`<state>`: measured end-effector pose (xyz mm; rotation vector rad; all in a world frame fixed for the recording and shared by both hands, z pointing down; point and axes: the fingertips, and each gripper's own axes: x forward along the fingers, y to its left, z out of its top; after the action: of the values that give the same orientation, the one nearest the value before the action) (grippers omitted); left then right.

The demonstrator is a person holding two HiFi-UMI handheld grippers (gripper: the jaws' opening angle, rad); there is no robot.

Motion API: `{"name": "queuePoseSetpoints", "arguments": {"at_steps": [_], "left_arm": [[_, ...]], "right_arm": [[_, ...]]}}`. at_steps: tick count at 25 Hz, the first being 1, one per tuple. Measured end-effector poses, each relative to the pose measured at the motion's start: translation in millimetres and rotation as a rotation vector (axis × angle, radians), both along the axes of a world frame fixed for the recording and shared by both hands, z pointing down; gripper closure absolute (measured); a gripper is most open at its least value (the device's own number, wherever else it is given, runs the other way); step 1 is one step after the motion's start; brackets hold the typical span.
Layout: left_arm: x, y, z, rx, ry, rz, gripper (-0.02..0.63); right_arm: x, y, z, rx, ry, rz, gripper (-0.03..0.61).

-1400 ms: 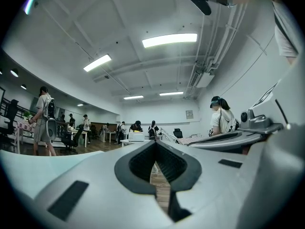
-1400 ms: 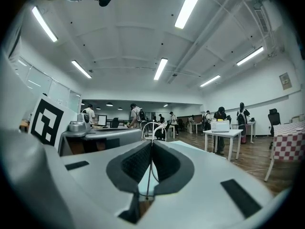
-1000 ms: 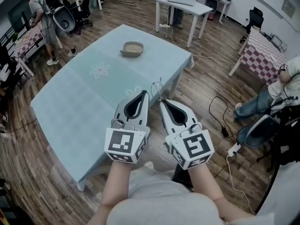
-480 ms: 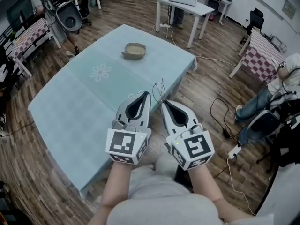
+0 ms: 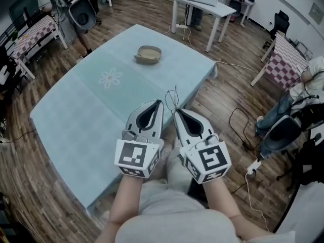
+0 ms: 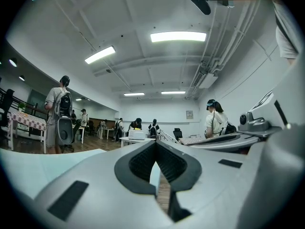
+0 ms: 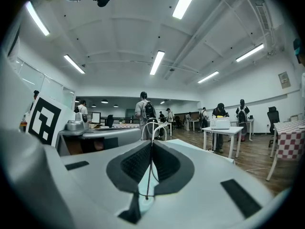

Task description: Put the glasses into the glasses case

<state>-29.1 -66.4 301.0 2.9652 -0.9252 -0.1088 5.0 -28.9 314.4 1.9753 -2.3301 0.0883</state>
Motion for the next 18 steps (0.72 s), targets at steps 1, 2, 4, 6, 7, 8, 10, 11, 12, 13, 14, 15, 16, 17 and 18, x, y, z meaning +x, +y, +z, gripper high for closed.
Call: {"name": "queuePoseSetpoints", "arguments": {"at_steps": [1,2,4,6,7,8,10,11,12,13,14,15,16,17,18], "left_arm": [[0,-4,0,-0.001,-0.002,-0.005,0.606],[0,-8,0,-0.001,-0.003,-0.011,0.606],[0,-15,1,0.001,-0.007,-0.023,0.606],[0,-24,1,0.004,-0.010,-0.037,0.606],[1,-30,1,0.005,-0.011,-0.044,0.606],[1,-35,0,0.006,-0.011,-0.052,0.606],[5,-46,-2,0.009,-0.009,-0.064,0.606],[7,-51,-4,0.011,-0.006,-0.068,0.606],[10,-56,-5,0.012,-0.002,-0.072,0.606],[14,-61,-6,0.014,0.000,-0.076,0.606],[17,-67,-7,0.014,0.000,-0.080,0.606],[21,-73,-6,0.015,-0.002,-0.084,0.606],[25,-79,-6,0.014,-0.004,-0.087,0.606],[30,-86,-6,0.014,-0.006,-0.090,0.606],[34,-93,-6,0.014,-0.006,-0.093,0.606]], "right_arm": [[1,-4,0,-0.001,-0.001,-0.004,0.568],[1,-8,0,-0.001,-0.002,-0.008,0.568],[2,-16,0,0.000,-0.004,-0.016,0.568],[3,-25,0,0.003,-0.002,-0.027,0.567],[4,-31,0,0.005,-0.001,-0.034,0.568],[5,-36,0,0.006,0.000,-0.040,0.568],[9,-48,-2,0.011,0.001,-0.049,0.568],[12,-53,-4,0.014,0.002,-0.052,0.568],[16,-58,-6,0.016,0.004,-0.054,0.568],[20,-64,-7,0.017,0.006,-0.057,0.568],[24,-69,-7,0.017,0.008,-0.060,0.568],[28,-75,-7,0.017,0.010,-0.062,0.568],[33,-81,-7,0.017,0.012,-0.064,0.568],[38,-88,-7,0.017,0.015,-0.066,0.568],[42,-95,-8,0.017,0.019,-0.070,0.568]]}}
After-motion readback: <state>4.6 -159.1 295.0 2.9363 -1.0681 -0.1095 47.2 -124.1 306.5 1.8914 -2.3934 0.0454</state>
